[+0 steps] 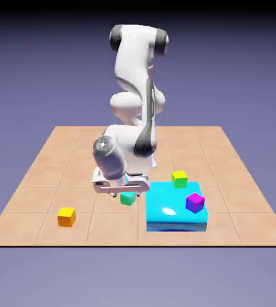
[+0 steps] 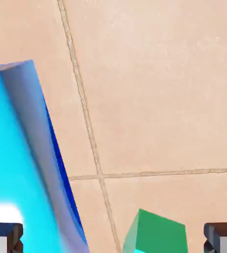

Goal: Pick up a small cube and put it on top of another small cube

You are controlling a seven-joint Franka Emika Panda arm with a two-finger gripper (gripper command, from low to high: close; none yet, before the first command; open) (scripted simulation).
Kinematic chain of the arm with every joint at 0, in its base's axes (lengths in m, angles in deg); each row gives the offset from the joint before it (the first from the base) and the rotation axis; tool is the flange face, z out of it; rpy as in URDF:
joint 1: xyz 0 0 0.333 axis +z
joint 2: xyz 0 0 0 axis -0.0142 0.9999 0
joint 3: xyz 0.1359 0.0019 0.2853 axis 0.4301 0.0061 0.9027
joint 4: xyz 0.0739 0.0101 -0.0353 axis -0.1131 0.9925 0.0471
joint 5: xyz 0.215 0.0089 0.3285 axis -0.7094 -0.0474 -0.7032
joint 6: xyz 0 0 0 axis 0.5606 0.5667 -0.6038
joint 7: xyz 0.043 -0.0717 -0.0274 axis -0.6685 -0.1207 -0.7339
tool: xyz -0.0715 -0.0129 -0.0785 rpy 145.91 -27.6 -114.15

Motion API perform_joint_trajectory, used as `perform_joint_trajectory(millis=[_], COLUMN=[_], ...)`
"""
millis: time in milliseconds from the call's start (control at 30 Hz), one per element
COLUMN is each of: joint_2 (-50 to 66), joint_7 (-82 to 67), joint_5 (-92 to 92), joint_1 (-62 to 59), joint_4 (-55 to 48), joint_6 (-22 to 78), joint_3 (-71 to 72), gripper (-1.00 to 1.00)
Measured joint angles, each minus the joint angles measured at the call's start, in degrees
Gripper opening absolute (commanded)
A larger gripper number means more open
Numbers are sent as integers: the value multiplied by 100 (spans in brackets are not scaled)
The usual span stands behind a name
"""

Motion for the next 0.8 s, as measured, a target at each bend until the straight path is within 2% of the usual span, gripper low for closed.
perform_joint_trajectory(millis=[700,800], joint_2=[4361,4505], joint_7=[-977,-1045], joint_5=[-1541,-1664], joint_1=[1208,1347], joint_4=[-2508,-2383], joint_6=[5028,5042], joint_3=[-2123,-2146], gripper=[0,0])
